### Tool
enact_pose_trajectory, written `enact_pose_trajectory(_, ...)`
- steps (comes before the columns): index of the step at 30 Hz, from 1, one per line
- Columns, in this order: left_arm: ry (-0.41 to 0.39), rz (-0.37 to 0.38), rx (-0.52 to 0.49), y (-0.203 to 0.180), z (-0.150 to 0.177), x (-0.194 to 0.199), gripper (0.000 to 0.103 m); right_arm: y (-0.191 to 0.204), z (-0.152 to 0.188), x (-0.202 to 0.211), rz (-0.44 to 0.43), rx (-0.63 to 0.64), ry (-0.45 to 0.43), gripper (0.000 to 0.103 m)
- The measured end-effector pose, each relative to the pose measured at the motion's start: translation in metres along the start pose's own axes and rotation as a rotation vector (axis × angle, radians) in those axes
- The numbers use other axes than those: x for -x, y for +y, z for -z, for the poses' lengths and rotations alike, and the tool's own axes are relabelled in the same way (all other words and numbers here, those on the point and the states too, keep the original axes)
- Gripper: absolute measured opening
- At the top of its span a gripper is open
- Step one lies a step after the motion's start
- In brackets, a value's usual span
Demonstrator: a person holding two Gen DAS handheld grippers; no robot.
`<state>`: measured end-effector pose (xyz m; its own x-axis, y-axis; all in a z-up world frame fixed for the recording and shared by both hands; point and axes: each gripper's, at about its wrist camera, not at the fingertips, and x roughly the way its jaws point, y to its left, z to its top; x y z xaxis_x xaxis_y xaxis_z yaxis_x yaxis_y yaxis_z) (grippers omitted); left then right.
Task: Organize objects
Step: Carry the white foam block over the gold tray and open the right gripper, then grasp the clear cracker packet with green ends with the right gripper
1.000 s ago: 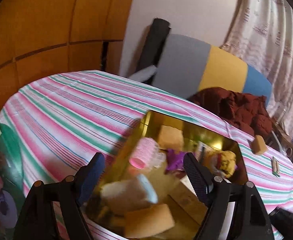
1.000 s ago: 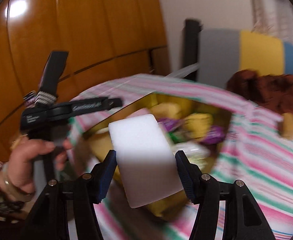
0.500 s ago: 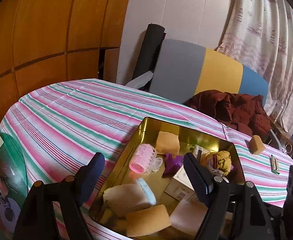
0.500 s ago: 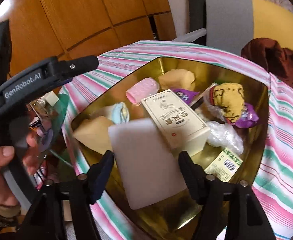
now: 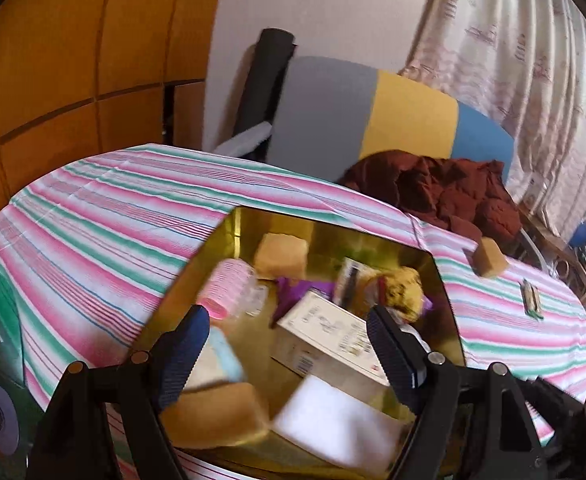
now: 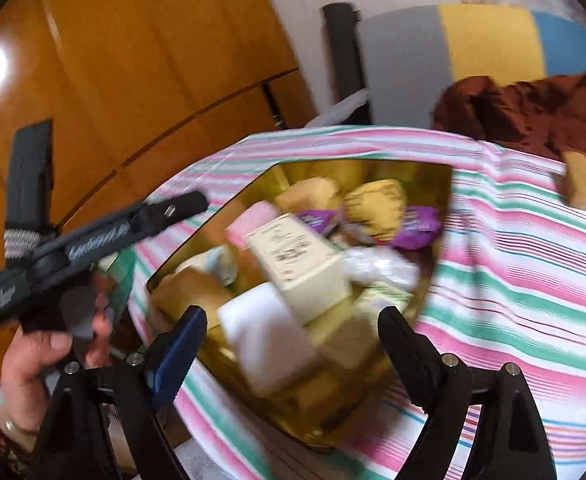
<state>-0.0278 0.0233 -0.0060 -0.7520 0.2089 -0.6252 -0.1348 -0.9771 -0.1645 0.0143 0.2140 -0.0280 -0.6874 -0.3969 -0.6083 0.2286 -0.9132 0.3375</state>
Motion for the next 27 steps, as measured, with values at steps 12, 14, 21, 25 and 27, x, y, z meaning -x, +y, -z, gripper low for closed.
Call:
enact_pose_trajectory(12, 0.049, 0.163, -0.138, -0.086, 0.009, 0.000, 0.082, -0.104, 0.008, 0.048, 0.330, -0.158, -0.066, 0.088)
enact_pose_trajectory(14, 0.065, 0.188, -0.164, -0.102, 0.013, -0.002, 0.082, -0.124, 0.011, 0.054, 0.391, -0.184, -0.057, 0.087)
enact_pose_trajectory(21, 0.156, 0.267, -0.251, -0.155, 0.038, -0.013, 0.082, -0.192, 0.017, 0.066, 0.591, -0.214, -0.023, 0.086)
enact_pose_trajectory(25, 0.189, 0.295, -0.299, -0.177, 0.051, -0.018, 0.082, -0.229, -0.002, 0.076, 0.681, -0.202, -0.025, 0.086)
enact_pose_trajectory(27, 0.197, 0.311, -0.312, -0.185, 0.056, -0.017, 0.082, -0.253, -0.020, 0.083, 0.730, -0.215, -0.048, 0.086)
